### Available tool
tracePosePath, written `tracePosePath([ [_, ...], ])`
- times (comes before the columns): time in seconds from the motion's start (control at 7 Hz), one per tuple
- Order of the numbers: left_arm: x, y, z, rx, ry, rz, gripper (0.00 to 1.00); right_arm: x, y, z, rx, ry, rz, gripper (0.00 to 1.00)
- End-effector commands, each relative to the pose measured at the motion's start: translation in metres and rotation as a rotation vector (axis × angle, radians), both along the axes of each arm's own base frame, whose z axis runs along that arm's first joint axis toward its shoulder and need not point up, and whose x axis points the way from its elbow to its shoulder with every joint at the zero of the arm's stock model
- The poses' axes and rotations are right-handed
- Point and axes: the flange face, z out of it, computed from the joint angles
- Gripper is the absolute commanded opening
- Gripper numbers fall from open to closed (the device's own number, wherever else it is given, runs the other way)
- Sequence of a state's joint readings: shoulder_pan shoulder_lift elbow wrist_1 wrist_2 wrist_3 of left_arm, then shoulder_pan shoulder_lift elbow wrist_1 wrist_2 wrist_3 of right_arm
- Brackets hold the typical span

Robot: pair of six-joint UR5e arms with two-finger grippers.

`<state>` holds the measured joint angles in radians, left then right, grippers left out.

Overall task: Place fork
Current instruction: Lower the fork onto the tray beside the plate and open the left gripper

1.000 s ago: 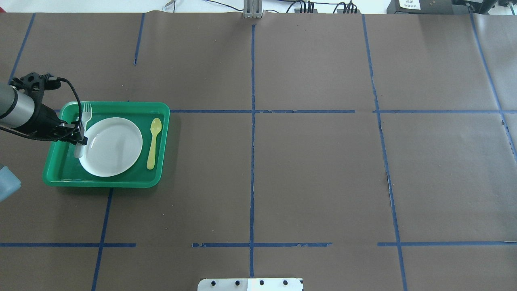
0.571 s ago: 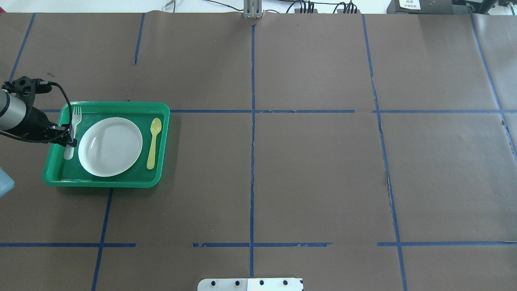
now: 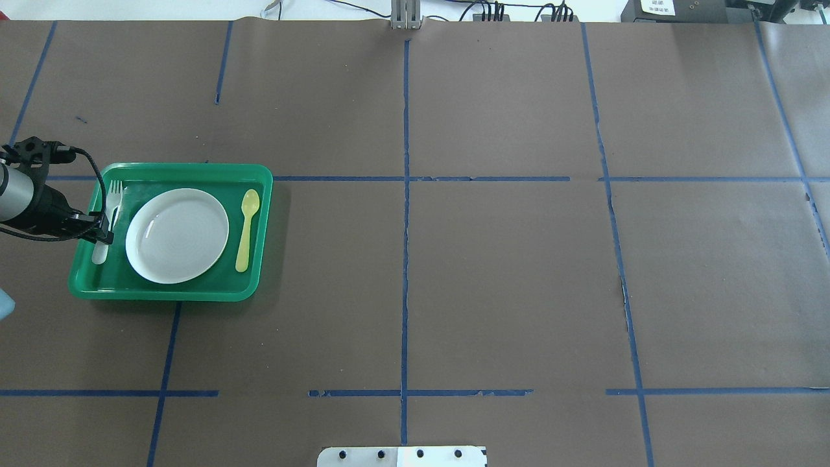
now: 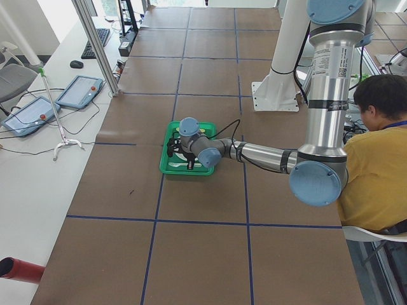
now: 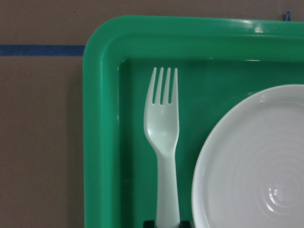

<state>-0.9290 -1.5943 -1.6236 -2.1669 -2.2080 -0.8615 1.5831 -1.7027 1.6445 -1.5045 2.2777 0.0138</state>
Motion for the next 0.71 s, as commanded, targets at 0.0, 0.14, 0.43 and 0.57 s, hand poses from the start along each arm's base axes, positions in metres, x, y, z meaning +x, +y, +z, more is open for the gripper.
tracePosePath([
  [0.0, 0.000, 0.001, 0.001, 0.000, -0.003, 0.000, 0.63, 0.000, 0.000, 0.000, 0.000, 0.001, 0.000, 1.00],
  [0.14, -0.001, 0.002, 0.001, 0.003, -0.001, 0.003, 0.71, 0.000, 0.000, 0.000, 0.000, 0.001, 0.000, 1.00],
  [0.43, -0.010, 0.001, -0.018, 0.058, 0.019, 0.023, 0.74, 0.000, 0.000, 0.000, 0.000, 0.000, 0.000, 1.00],
  [0.57, -0.037, -0.011, -0.023, 0.088, 0.020, -0.013, 1.00, 0.000, 0.000, 0.000, 0.000, 0.000, 0.000, 1.00],
])
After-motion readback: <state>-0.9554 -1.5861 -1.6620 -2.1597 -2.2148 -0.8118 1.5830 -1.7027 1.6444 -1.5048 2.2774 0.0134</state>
